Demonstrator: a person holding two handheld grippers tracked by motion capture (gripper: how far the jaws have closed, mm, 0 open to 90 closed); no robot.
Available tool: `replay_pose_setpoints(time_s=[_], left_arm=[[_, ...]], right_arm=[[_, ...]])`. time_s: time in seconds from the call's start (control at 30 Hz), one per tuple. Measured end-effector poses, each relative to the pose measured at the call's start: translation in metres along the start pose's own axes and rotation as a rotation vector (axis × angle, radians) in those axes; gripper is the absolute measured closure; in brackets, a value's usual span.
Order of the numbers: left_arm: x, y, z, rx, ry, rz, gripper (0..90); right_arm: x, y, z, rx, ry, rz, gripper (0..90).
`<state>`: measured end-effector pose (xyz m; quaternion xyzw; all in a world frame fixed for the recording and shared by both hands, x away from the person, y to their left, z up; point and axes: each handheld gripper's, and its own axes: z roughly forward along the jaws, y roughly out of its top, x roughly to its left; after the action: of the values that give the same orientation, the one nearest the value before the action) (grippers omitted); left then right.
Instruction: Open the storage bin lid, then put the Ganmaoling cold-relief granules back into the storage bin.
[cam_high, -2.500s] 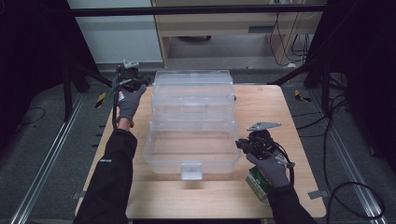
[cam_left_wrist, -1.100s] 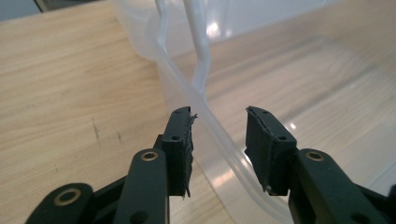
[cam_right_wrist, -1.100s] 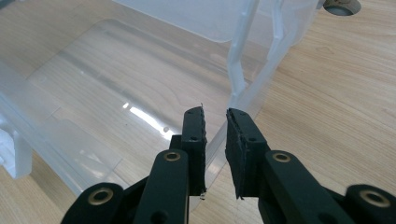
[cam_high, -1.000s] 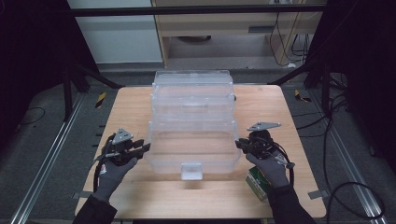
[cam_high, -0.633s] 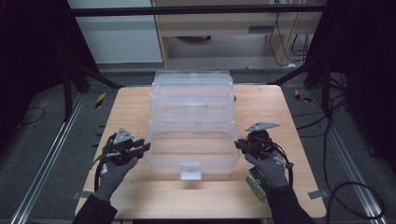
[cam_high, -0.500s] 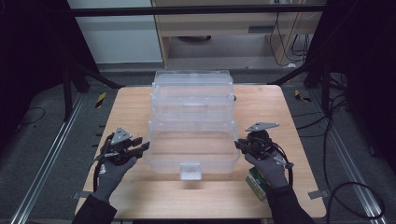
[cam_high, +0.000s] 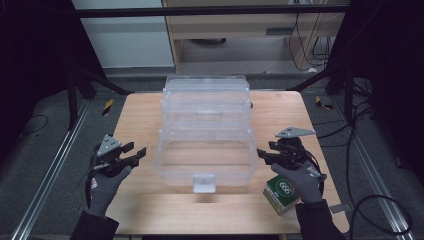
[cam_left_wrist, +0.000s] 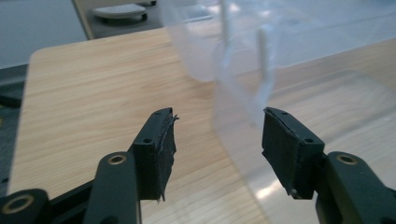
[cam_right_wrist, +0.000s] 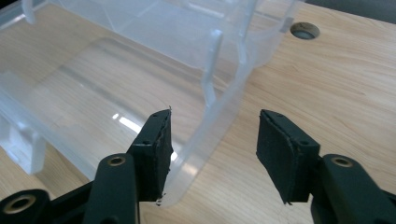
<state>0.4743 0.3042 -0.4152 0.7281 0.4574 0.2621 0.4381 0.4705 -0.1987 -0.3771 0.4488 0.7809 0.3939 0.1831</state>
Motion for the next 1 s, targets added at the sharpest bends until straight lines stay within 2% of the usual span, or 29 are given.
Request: replay_pose_setpoints(time_s=[0.13,0.33,0.57,1.0], left_arm=[[0.013,-0.010,0.003,0.014,0.052,-0.020,39.9],[0.022,-0.015,0.004,0.021,0.084,-0.043,36.6],[0.023,-0.018,0.005,0.032,0.090,-0.045,34.9],[0.019,-0.023,0.010,0.046,0.100,-0.029,34.2]], right_arm=[[-0.003,-0.001,-0.009,0.032,-0.016,0.001,41.6],[-0.005,0.001,-0.020,0.082,-0.030,0.004,34.2],[-0.007,0.003,-0.030,0.130,-0.066,0.001,30.1],[-0.006,-0.006,-0.044,0.224,-0.071,0.006,25.0]])
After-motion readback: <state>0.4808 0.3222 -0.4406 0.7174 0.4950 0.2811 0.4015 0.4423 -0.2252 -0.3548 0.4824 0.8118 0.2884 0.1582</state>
